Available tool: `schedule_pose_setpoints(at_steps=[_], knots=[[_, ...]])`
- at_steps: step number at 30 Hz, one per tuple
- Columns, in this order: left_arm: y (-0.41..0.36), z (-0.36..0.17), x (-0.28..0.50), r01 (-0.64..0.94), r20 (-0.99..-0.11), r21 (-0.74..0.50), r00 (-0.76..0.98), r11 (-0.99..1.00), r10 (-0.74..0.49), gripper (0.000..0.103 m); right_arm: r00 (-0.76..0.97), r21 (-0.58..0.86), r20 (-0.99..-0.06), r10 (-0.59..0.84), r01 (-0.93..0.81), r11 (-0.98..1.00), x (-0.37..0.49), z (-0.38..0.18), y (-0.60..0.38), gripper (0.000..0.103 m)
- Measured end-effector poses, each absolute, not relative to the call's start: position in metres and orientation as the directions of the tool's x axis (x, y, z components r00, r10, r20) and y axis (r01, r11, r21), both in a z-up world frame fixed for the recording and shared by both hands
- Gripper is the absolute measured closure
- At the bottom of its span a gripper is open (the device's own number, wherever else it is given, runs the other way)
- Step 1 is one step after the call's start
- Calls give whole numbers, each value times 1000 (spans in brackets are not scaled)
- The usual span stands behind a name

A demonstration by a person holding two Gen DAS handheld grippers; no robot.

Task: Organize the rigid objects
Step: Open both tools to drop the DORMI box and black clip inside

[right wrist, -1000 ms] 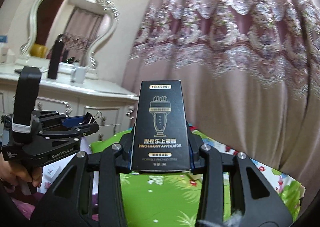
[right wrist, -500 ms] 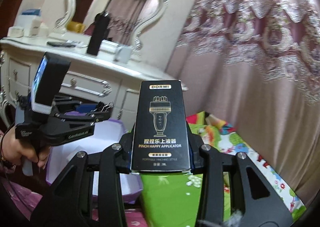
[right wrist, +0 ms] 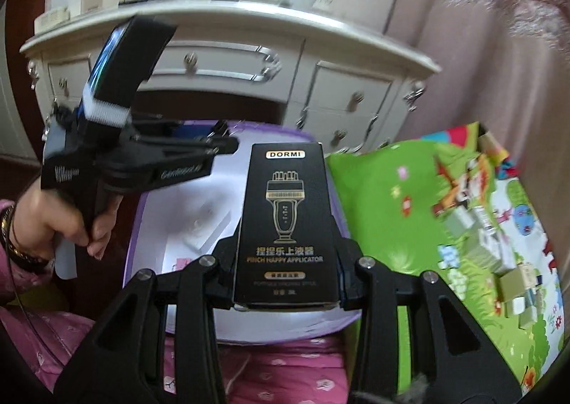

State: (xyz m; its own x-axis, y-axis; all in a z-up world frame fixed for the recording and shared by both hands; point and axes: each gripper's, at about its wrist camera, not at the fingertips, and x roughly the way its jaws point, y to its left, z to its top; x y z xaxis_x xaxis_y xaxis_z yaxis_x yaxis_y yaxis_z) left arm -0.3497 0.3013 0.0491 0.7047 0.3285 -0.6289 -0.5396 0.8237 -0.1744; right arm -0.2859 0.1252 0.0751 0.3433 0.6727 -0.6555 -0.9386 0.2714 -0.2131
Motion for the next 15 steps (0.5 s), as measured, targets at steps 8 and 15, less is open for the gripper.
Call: schedule_pose_setpoints(at_steps=[8, 15], knots=[[313, 46, -343, -609, -678, -135, 632, 782, 375, 4, 273, -160, -674, 687, -961, 225, -291, 64, 131, 35], [293, 63, -334, -578, -648, -131, 665, 806, 371, 0, 376, -139, -585, 718, -919, 369, -268, 85, 91, 13]])
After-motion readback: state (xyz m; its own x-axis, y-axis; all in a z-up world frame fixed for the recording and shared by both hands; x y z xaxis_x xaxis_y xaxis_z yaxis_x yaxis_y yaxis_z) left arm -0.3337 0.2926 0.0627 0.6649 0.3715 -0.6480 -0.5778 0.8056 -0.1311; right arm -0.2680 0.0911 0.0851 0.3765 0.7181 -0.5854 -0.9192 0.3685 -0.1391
